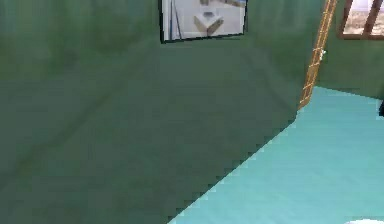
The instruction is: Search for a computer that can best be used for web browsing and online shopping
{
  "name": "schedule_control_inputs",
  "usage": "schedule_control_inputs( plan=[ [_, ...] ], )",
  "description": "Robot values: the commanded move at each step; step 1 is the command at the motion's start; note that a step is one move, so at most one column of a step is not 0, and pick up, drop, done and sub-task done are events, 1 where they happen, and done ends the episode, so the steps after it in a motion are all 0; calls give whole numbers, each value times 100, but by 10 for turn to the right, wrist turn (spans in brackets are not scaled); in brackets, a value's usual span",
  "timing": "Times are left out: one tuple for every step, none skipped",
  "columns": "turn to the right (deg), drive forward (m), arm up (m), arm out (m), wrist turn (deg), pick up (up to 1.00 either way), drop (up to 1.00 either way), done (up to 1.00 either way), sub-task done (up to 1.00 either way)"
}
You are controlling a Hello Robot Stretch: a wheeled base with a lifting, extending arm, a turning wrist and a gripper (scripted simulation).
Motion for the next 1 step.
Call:
schedule_control_inputs(
  plan=[
    [0, 80, 0, 0, 0, 0, 0, 0, 0]
  ],
)
